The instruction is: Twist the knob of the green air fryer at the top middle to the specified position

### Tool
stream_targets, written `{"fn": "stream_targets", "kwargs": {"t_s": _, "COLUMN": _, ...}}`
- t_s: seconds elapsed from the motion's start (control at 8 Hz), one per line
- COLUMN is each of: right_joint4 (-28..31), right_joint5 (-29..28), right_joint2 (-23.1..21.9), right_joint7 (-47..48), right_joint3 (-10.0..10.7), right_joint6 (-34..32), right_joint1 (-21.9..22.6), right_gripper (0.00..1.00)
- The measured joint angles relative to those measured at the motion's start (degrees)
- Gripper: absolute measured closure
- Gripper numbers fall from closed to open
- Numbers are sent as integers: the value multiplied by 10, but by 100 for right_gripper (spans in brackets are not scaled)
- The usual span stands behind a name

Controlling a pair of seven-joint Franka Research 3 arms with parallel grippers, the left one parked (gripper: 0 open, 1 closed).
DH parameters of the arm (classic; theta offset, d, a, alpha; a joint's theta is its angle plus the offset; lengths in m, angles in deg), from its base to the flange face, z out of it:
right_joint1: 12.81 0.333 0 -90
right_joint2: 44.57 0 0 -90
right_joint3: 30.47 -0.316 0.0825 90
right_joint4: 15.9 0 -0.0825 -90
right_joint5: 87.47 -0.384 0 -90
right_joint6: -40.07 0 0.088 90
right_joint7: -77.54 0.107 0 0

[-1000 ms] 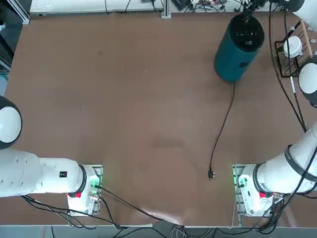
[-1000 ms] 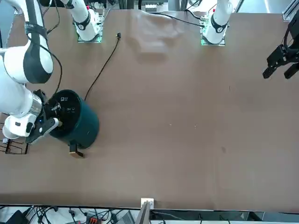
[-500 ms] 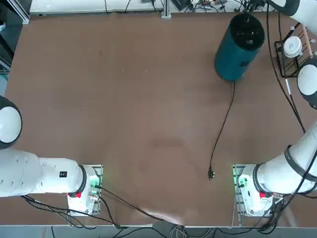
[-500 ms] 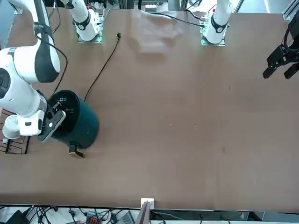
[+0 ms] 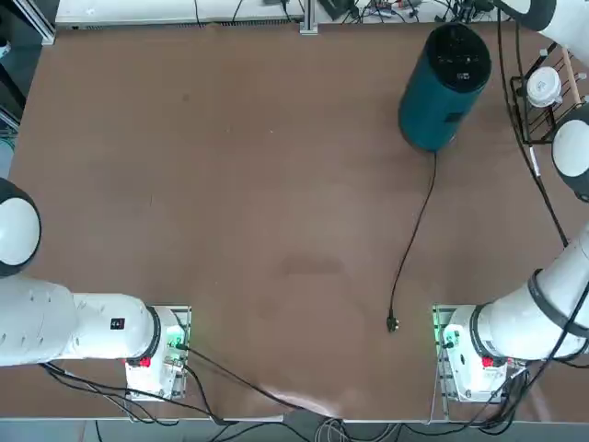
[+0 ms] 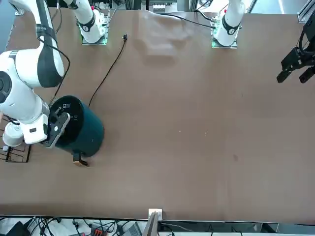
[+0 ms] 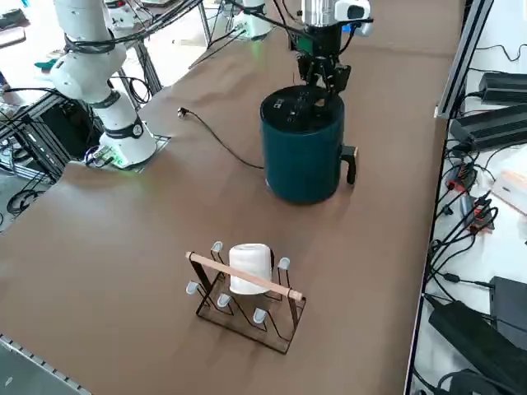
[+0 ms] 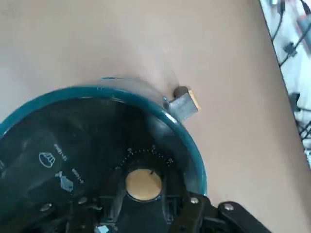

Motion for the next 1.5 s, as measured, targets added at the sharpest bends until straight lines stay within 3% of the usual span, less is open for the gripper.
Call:
{"fn": "stream_targets", "kwargs": {"t_s": 0.75, "right_joint4": 1, "right_joint5": 9, "right_joint2": 0, "right_joint7": -75, "right_joint3": 0, "right_joint6": 2, "right_joint1": 4, "right_gripper": 52}}
{"fn": "stream_targets", "kwargs": {"t_s": 0.88, "right_joint4": 2, "right_joint5": 11, "right_joint2": 1, "right_joint7": -75, "right_joint3": 0, "right_joint6": 3, "right_joint1": 4, "right_gripper": 42}}
{"fn": "stream_targets", "kwargs": {"t_s": 1.12, "right_joint4": 4, "right_joint5": 15, "right_joint2": 4, "right_joint7": -75, "right_joint3": 1, "right_joint6": 8, "right_joint1": 4, "right_gripper": 5}}
{"fn": "stream_targets", "kwargs": {"t_s": 1.25, "right_joint4": 4, "right_joint5": 7, "right_joint2": 5, "right_joint7": -75, "right_joint3": 1, "right_joint6": 9, "right_joint1": 5, "right_gripper": 0}}
{"fn": "stream_targets", "kwargs": {"t_s": 1.5, "right_joint4": 0, "right_joint5": -23, "right_joint2": 3, "right_joint7": -62, "right_joint3": 2, "right_joint6": 10, "right_joint1": 7, "right_gripper": 0}}
